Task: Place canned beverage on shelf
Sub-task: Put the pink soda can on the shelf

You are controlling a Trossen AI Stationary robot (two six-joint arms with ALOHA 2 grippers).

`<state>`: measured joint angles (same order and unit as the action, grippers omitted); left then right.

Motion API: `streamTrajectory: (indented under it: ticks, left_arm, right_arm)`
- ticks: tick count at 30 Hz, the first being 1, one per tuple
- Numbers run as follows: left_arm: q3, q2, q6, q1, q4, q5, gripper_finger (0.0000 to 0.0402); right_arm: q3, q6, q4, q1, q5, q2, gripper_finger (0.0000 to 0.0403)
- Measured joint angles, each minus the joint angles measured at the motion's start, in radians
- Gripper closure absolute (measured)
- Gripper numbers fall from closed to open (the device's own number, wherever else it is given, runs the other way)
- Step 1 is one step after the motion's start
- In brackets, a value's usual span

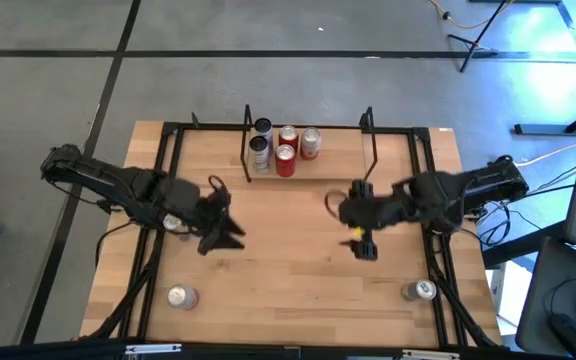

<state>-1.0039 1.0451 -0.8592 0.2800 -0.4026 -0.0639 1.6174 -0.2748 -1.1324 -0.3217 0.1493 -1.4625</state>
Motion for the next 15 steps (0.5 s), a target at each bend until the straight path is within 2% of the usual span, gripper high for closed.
streamTrajectory:
  ticks: [5, 8, 15]
  left_arm:
    - [0.000, 0.018, -0.183, 0.123, -0.100, -0.003, 0.0146]
    - [0.000, 0.020, -0.306, 0.191, -0.115, 0.016, 0.0146]
    - [0.000, 0.022, -0.474, 0.340, -0.118, 0.225, 0.0146]
  right_arm:
    - [-0.066, -0.066, 0.018, -0.095, 0.006, -0.001, 0.0008]
    - [-0.113, -0.114, 0.041, -0.148, 0.045, 0.000, 0.0008]
    - [-0.197, -0.183, 0.055, -0.240, 0.110, -0.001, 0.0008]
